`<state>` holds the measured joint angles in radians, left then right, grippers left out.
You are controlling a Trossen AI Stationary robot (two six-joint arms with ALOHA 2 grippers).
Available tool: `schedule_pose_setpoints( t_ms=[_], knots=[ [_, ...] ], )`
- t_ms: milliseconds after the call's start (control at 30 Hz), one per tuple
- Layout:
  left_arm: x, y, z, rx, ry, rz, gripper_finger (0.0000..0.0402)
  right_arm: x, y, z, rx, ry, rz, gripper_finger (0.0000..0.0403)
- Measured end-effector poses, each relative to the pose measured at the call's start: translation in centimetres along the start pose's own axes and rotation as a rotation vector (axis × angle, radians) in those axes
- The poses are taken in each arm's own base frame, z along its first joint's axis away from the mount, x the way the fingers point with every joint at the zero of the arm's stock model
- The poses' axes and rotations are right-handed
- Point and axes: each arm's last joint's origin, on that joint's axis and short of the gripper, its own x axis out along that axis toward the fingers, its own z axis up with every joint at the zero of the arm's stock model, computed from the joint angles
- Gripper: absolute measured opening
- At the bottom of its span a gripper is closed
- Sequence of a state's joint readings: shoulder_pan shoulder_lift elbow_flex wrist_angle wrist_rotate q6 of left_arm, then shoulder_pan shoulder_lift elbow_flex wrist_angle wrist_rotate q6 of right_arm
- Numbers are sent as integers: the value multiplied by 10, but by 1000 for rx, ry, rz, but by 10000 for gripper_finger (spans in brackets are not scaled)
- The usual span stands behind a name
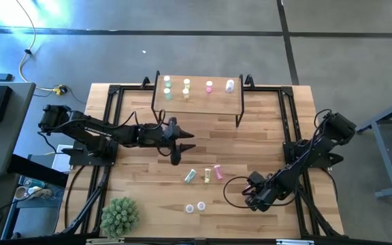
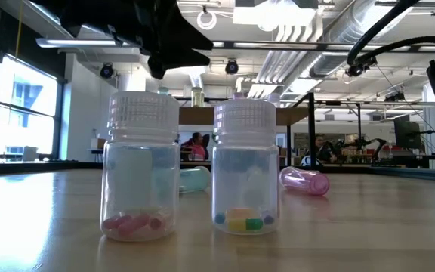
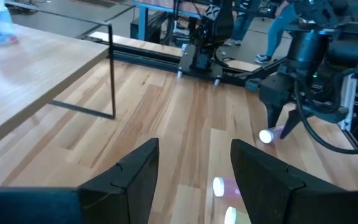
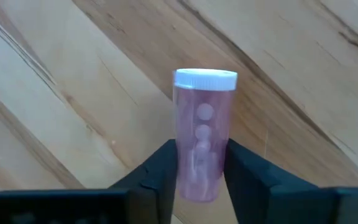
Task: Pick and place medicine bottles onto shelf by color
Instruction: Put the bottom pink pill bottle on the shelf aligned with the other pink pill bottle
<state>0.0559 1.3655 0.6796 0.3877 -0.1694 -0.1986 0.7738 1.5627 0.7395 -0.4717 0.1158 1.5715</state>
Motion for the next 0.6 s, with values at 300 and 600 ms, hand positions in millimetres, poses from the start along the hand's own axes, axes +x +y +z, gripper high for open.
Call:
schedule_pose_setpoints(
  t_ms=[300, 600],
  knots=[
    [0, 0, 3, 32, -24, -14, 188, 1, 5, 6, -13, -155, 43, 87],
    [0, -3, 3, 66, -16, -120, 188, -3, 25, 31, -108, -477, 192, 95]
  ],
)
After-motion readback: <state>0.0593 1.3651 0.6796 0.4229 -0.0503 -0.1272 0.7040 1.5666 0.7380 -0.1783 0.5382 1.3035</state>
